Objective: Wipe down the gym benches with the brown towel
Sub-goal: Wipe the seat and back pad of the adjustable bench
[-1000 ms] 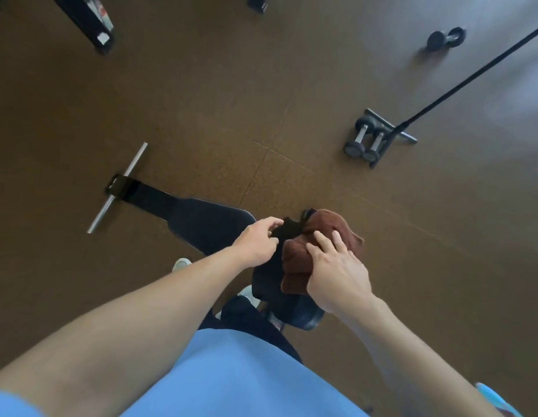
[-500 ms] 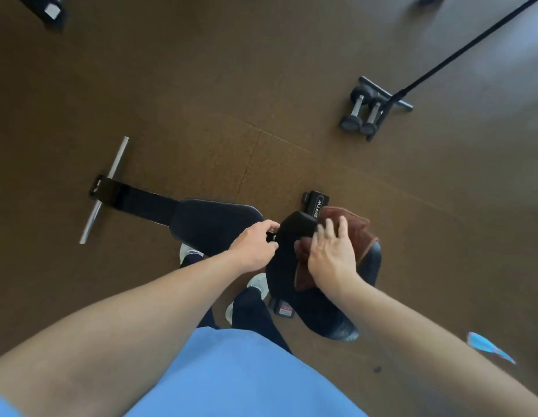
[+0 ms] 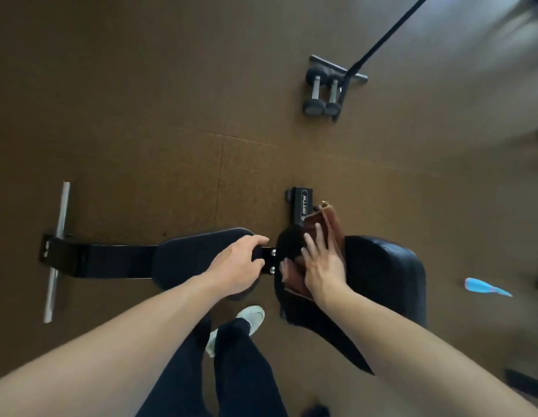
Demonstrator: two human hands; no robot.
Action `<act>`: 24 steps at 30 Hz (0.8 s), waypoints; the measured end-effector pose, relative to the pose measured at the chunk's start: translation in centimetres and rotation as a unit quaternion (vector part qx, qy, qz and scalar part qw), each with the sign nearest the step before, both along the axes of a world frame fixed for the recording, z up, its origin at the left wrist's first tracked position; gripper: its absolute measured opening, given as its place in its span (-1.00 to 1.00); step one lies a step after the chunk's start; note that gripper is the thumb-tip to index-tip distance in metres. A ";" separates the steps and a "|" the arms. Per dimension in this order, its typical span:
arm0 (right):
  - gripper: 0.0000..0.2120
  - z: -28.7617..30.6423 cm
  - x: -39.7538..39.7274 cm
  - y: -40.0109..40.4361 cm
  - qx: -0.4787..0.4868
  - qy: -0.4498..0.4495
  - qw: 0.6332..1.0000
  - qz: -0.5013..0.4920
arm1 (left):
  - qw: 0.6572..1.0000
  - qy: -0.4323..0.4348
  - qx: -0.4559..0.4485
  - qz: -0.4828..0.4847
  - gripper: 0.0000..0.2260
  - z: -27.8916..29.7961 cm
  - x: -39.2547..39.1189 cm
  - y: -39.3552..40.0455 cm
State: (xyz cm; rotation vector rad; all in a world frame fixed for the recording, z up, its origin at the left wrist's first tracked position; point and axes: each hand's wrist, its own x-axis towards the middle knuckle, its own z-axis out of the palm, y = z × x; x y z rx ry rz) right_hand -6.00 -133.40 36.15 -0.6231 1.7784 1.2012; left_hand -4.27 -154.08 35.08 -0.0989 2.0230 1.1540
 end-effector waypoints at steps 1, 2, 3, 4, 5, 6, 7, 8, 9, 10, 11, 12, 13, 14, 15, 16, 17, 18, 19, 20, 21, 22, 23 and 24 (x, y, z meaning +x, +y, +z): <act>-0.34 -1.3 1.4 -0.1 0.007 -0.017 1.000 -0.006 | 1.000 -0.002 0.005 0.004 -0.57 -1.0 -0.1 0.1; -0.33 -2.6 3.5 -0.2 0.005 -0.031 0.999 0.006 | 1.000 -0.003 0.009 0.006 -0.57 -1.8 0.0 0.2; -0.31 -3.5 6.1 -0.3 0.002 -0.047 0.999 0.013 | 1.000 -0.005 0.014 0.005 -0.57 -2.5 0.1 0.3; -0.28 -4.2 9.0 -0.2 0.003 -0.061 0.998 0.036 | 1.000 -0.007 0.019 0.003 -0.57 -3.2 0.4 0.5; -0.24 -4.8 11.4 -0.1 0.009 -0.065 0.997 0.044 | 1.000 -0.010 0.022 0.002 -0.57 -3.8 0.8 0.6; -0.20 -5.5 13.3 0.1 0.015 -0.084 0.995 0.059 | 1.000 -0.012 0.023 0.001 -0.56 -4.4 1.3 0.5; -0.21 -6.0 14.3 0.5 0.014 -0.098 0.993 0.065 | 1.000 -0.015 0.023 0.000 -0.56 -4.9 1.9 0.5; -0.24 -6.1 14.6 0.6 0.030 -0.117 0.989 0.082 | 1.000 -0.018 0.021 0.000 -0.55 -5.4 2.5 0.3; -0.27 -6.5 14.1 0.7 0.051 -0.146 0.984 0.093 | 1.000 -0.021 0.018 -0.003 -0.55 -6.0 3.0 0.2; -0.28 -7.0 13.3 0.6 0.055 -0.172 0.979 0.098 | 1.000 -0.023 0.015 -0.005 -0.55 -6.3 3.4 0.0; -0.28 -7.7 12.4 0.5 0.057 -0.182 0.977 0.099 | 1.000 -0.024 0.013 -0.004 -0.55 -6.7 3.8 -0.1; -0.29 -8.1 11.1 0.0 0.062 -0.167 0.979 0.103 | 1.000 -0.022 0.011 -0.001 -0.55 -7.0 4.0 -0.3; -0.31 -8.7 9.6 -0.3 0.056 -0.148 0.983 0.095 | 1.000 -0.019 0.010 0.003 -0.55 -7.4 4.1 -0.5; -0.34 -8.9 7.9 -0.6 0.043 -0.122 0.988 0.083 | 1.000 -0.016 0.007 0.007 -0.55 -7.8 4.1 -0.7; -0.36 -8.9 5.9 -1.0 0.024 -0.083 0.994 0.059 | 1.000 -0.012 0.002 0.006 -0.56 -8.2 4.1 -0.9; -0.36 -9.0 4.1 -1.3 0.006 -0.039 0.998 0.040 | 1.000 -0.008 -0.004 0.002 -0.56 -8.7 4.3 -1.2; -0.33 -9.3 2.6 -1.4 -0.006 0.008 1.000 0.028 | 1.000 -0.003 -0.014 -0.001 -0.56 -9.3 4.4 -1.6; -0.31 -9.9 1.3 -1.7 -0.013 0.048 0.999 0.006 | 1.000 -0.001 -0.026 -0.001 -0.56 -10.0 4.6 -2.1; -0.31 -10.7 0.7 -1.9 -0.021 0.078 0.997 -0.020 | 0.999 -0.001 -0.041 0.001 -0.56 -10.7 4.9 -2.7; -0.34 -11.1 0.4 -2.5 -0.020 0.096 0.994 -0.055 | 0.998 -0.006 -0.057 0.003 -0.56 -11.4 5.3 -3.3; -0.38 -11.7 0.7 -2.9 -0.036 0.113 0.988 -0.101 | 0.997 -0.015 -0.070 0.003 -0.56 -12.1 5.8 -3.8; -0.41 -12.2 1.5 -3.3 -0.070 0.118 0.980 -0.146 | 0.996 -0.025 -0.081 -0.001 -0.56 -12.7 6.6 -4.2; -0.44 -12.7 2.7 -3.5 -0.121 0.116 0.962 -0.213 | 0.995 -0.033 -0.090 -0.009 -0.56 -13.4 7.6 -4.6; -0.45 -12.2 4.2 -3.7 -0.171 0.094 0.928 -0.318 | 0.994 -0.047 -0.095 -0.020 -0.57 -13.9 8.7 -4.9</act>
